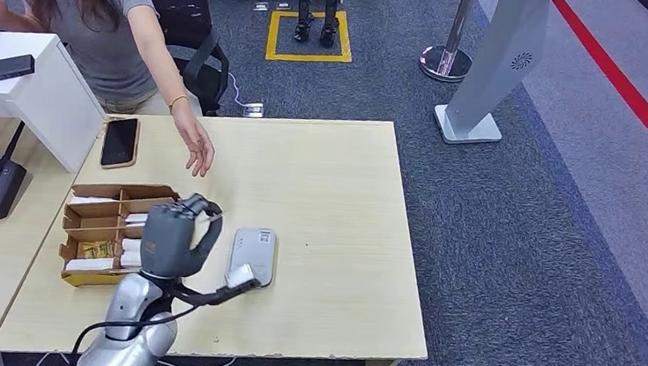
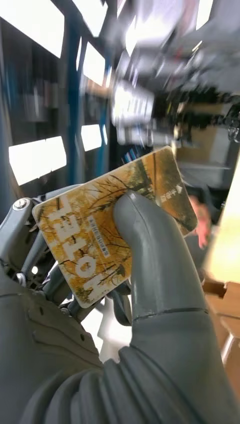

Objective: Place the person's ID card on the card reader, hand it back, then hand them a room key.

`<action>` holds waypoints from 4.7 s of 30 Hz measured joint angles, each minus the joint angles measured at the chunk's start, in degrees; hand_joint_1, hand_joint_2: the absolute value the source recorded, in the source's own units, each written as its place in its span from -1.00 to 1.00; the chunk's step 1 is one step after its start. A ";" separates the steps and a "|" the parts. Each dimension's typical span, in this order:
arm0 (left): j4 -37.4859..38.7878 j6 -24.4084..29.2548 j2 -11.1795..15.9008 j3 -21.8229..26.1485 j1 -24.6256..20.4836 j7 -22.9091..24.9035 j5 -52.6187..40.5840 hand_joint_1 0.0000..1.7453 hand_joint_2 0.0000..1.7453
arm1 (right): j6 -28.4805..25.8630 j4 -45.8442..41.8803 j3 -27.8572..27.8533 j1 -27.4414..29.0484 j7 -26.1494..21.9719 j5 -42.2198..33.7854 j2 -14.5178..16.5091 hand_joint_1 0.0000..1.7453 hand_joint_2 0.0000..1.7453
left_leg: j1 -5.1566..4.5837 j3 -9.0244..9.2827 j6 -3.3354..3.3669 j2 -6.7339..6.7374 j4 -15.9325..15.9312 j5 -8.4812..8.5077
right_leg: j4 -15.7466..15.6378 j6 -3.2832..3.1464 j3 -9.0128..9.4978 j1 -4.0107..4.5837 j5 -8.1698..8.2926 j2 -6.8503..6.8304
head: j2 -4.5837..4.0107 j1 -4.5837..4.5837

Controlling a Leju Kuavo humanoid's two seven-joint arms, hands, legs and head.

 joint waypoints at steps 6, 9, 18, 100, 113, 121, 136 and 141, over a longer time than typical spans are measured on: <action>-2.97 -12.03 0.82 12.64 -1.32 -4.86 42.48 1.00 1.00 | -0.08 0.05 0.11 0.39 0.07 0.10 0.01 -1.00 -1.00 | 0.04 -0.02 0.01 -0.07 -0.01 0.10 | 0.04 0.00 -0.02 0.03 0.00 -0.08 | 0.00 -0.10; -2.48 -14.49 2.15 17.13 -3.00 -6.48 47.25 1.00 1.00 | 0.35 0.05 0.60 0.10 0.23 0.19 0.01 -1.00 -1.00 | 0.04 -0.04 0.00 -0.06 -0.02 0.13 | 0.05 -0.01 -0.03 0.04 0.02 -0.04 | 0.00 -0.09; 3.37 -13.41 7.11 22.22 -11.04 -7.62 42.59 1.00 1.00 | 1.90 0.05 2.41 -0.95 0.45 0.25 0.21 -1.00 -1.00 | 0.01 -0.05 0.00 -0.07 -0.01 0.13 | 0.04 0.00 -0.02 0.03 0.04 -0.06 | 0.00 -0.08; -16.24 -4.07 29.25 40.52 18.39 3.16 0.83 -1.00 1.00 | -0.30 0.11 4.20 1.35 -0.10 -2.77 0.84 -1.00 -1.00 | 0.04 -0.26 0.01 0.15 -0.06 0.04 | 0.02 0.00 -0.23 0.04 0.00 0.12 | 0.00 -0.08; -19.08 -0.15 18.53 40.15 29.23 3.58 -14.92 -1.00 1.00 | -1.90 0.11 3.32 0.84 -0.92 -4.89 1.22 -1.00 -1.00 | 0.00 -0.28 0.08 0.18 -0.06 -0.03 | -0.10 0.03 -0.27 0.02 -0.02 0.14 | 0.00 -0.06; -20.00 0.08 13.29 36.08 31.81 4.26 -17.60 -1.00 1.00 | -2.09 0.11 2.77 1.17 -0.94 -4.82 1.28 -1.00 -1.00 | 0.00 -0.26 0.09 0.15 -0.05 -0.03 | -0.10 0.03 -0.24 0.01 -0.02 0.12 | -0.01 -0.08; -18.69 0.44 10.47 24.99 30.04 6.14 -14.03 -1.00 1.00 | -2.53 0.08 2.73 0.91 -1.02 -4.08 1.26 -1.00 -1.00 | 0.01 -0.26 0.09 0.12 -0.05 -0.02 | -0.10 0.03 -0.23 0.01 -0.01 0.09 | 0.00 -0.08; -18.13 0.44 10.23 22.59 28.66 6.80 -14.01 -1.00 1.00 | -2.91 0.05 2.73 0.86 -0.85 -3.64 1.08 -1.00 -1.00 | 0.01 -0.25 0.09 0.11 -0.05 -0.02 | -0.10 0.03 -0.23 0.01 -0.01 0.09 | 0.00 -0.08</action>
